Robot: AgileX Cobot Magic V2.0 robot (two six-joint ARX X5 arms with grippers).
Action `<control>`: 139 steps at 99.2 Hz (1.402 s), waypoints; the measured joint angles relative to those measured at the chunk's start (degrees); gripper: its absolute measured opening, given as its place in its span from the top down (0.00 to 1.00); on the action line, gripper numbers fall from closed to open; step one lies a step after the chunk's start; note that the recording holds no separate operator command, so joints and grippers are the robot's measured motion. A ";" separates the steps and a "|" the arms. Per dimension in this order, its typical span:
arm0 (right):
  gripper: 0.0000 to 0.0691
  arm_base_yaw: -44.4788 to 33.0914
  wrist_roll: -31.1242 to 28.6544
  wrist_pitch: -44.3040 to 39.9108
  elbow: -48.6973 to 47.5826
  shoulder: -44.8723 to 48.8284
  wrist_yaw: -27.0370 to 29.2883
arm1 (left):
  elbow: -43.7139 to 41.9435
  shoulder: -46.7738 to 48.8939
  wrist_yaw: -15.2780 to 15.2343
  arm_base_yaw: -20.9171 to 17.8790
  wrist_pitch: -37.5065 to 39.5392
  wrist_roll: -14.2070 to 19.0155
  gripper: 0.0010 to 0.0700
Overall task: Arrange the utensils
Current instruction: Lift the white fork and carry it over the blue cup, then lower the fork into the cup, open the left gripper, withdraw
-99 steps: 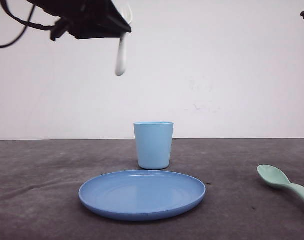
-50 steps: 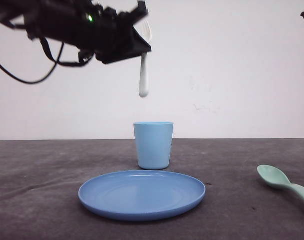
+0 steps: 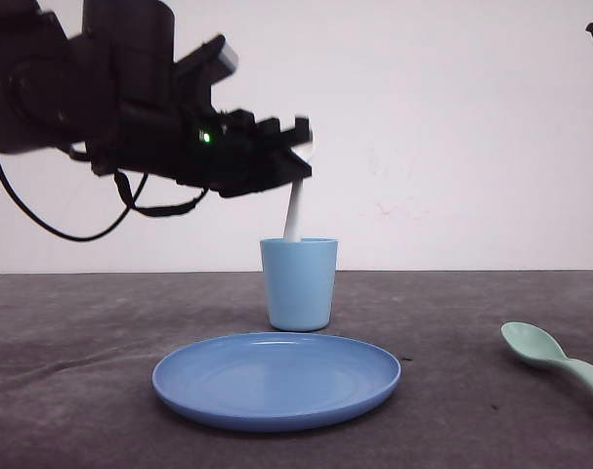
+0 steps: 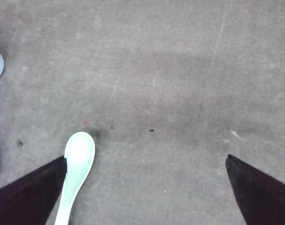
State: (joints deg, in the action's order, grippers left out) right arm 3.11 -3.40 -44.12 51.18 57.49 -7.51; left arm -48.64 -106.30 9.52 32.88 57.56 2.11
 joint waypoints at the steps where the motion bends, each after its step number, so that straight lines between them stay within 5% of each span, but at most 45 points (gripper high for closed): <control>1: 0.01 0.00 0.00 0.00 0.00 0.00 0.00 | 0.00 -0.22 0.11 0.00 0.04 -0.04 0.95; 82: 0.01 0.00 0.00 0.00 0.00 0.00 0.00 | 0.02 -2.62 0.81 0.11 -3.10 -1.05 0.95; 108: 0.01 0.00 0.00 0.00 0.00 0.00 0.00 | 0.02 -2.62 0.87 0.42 -2.95 -1.05 0.64; 139: 0.01 0.00 0.00 0.00 0.00 0.00 0.00 | 0.02 0.87 0.87 0.42 -3.85 0.55 0.61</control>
State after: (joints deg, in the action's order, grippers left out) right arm 3.11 -3.40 -44.12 51.18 57.49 -7.51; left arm -48.62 -105.43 10.39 33.30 53.71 2.66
